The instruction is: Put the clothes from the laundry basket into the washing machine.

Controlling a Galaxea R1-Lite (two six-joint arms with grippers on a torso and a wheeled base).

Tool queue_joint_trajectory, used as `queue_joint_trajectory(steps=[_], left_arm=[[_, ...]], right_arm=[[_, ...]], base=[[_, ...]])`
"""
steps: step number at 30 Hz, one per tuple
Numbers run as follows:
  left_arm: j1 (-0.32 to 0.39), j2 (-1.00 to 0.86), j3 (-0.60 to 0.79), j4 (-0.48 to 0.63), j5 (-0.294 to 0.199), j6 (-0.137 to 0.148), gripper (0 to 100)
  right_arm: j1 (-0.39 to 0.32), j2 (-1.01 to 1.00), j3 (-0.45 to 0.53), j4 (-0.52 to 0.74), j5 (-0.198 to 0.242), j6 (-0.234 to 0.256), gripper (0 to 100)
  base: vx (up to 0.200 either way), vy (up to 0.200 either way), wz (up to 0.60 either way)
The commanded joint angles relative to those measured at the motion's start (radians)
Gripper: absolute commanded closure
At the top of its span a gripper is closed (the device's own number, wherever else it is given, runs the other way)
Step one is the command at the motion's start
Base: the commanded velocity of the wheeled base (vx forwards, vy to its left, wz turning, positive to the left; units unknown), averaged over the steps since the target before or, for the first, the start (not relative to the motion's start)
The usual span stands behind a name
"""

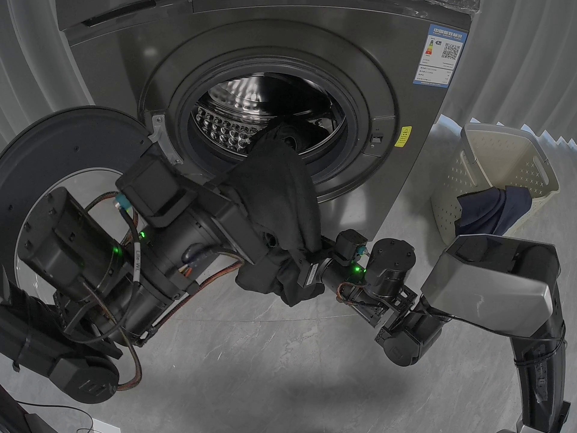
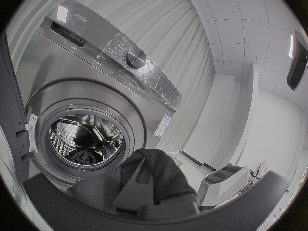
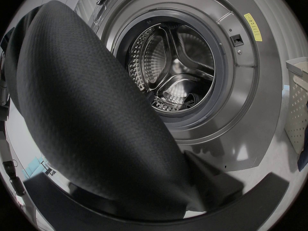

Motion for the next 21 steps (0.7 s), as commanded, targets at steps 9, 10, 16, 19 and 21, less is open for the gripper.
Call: queue_joint_trajectory(steps=[9,10,16,19,21], left_arm=[[0.184,0.009,0.031,-0.003,0.014,-0.003,100],[0.192,0.010,0.047,-0.003,0.012,-0.003,100],[0.201,0.053,0.134,-0.011,0.017,-0.003,100],[0.220,0.085,0.160,-0.011,0.017,0.000,100],[0.224,0.127,0.183,-0.012,0.015,0.000,100]], right_arm=[[-0.053,-0.153,0.105,0.001,-0.007,0.004,100],[-0.059,-0.179,0.118,0.001,-0.007,0.005,100],[-0.068,-0.312,0.178,0.002,-0.009,0.008,100],[-0.065,-0.343,0.189,0.002,-0.012,0.007,100],[-0.059,-0.362,0.200,0.001,-0.021,0.007,100]], base=[[0.000,0.000,0.00],[0.000,0.000,0.00],[0.000,0.000,0.00],[0.000,0.000,0.00],[0.000,0.000,0.00]])
